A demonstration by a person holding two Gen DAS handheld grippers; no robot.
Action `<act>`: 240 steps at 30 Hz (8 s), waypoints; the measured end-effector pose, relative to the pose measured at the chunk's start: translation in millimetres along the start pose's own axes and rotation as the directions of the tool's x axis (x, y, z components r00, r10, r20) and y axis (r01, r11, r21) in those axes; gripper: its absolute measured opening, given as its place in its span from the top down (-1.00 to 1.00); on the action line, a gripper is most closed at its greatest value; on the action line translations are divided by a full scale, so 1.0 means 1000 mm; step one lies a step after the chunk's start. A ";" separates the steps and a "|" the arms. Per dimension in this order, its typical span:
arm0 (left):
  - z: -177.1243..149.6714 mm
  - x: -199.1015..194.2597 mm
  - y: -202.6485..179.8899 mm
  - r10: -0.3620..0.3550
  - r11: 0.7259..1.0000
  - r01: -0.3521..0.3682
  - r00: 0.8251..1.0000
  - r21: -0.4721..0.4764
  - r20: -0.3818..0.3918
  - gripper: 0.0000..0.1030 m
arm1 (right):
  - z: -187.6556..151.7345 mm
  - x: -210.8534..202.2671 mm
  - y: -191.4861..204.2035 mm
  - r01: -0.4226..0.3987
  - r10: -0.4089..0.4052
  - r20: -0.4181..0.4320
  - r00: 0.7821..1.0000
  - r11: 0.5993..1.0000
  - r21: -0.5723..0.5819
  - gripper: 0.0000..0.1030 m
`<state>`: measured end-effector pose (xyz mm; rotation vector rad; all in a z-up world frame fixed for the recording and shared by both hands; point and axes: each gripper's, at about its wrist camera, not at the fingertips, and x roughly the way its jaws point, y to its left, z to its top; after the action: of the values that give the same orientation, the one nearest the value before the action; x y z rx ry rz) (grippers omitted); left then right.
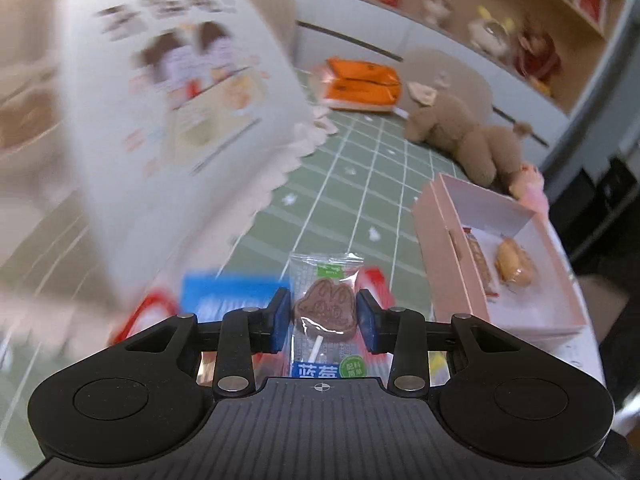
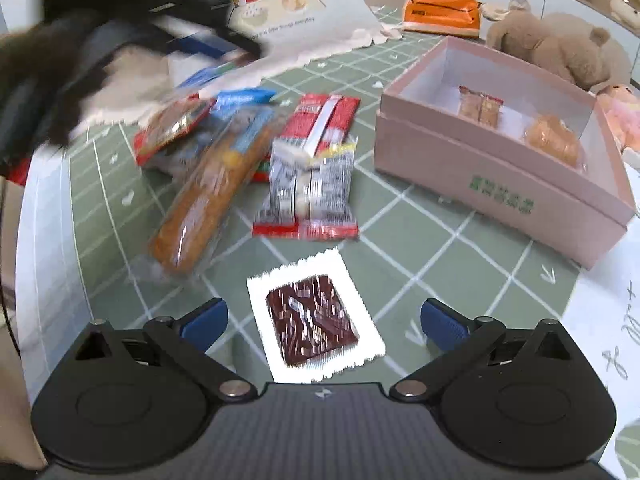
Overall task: Organize snacks
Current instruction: 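Grasp the white-and-yellow snack pack with the right tool while the left tool holds the lollipop, then move both tools over the pink box and release the lollipop and snack pack, then grasp a red sausage pack with the right tool and drop it into the box, then grasp the other red sausage pack with the left tool, then grasp the chocolate square packet with the right tool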
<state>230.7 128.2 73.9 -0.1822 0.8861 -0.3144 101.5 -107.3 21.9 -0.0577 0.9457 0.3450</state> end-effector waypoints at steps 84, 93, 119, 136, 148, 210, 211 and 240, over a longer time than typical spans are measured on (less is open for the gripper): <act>-0.133 -0.067 0.028 0.053 0.957 -0.052 0.999 -0.285 -0.004 0.23 | 0.089 0.056 0.055 0.254 -0.209 0.246 0.946 0.953 -0.164 0.05; -0.126 -0.064 0.014 0.022 0.969 -0.022 1.000 -0.245 -0.002 0.23 | 0.093 0.087 0.026 0.097 -0.092 0.134 0.987 0.995 -0.026 -0.62; -0.149 -0.057 -0.066 -0.032 0.991 0.018 0.993 -0.129 -0.110 0.23 | -0.013 -0.053 -0.044 0.072 -0.070 0.160 0.985 0.997 -0.006 -0.48; -0.146 -0.023 -0.095 0.000 0.995 -0.014 0.990 -0.094 -0.143 0.23 | -0.001 -0.030 -0.094 0.127 -0.137 0.093 0.986 0.986 0.109 -0.49; -0.162 -0.030 -0.120 0.184 0.961 -0.151 0.975 0.234 -0.126 0.15 | -0.034 -0.039 -0.063 0.065 -0.066 0.040 0.997 0.998 0.016 -0.52; -0.169 -0.034 -0.117 0.124 0.987 -0.106 0.980 0.117 -0.157 -0.10 | -0.097 -0.046 -0.049 0.129 -0.132 0.104 0.986 0.991 0.037 -1.00; -0.169 -0.033 -0.121 0.122 0.986 -0.103 0.980 0.128 -0.155 -0.13 | -0.096 -0.047 -0.048 0.124 -0.127 0.089 0.988 0.992 0.030 -1.00; -0.132 -0.020 -0.166 -0.039 0.949 0.104 0.975 0.297 -0.218 0.01 | -0.024 -0.114 -0.069 0.119 -0.122 0.076 0.990 0.992 0.037 -0.06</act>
<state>83.1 -24.0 53.9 0.1100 1.0281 -0.5425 43.6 -206.8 92.5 -0.0714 0.8662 0.2186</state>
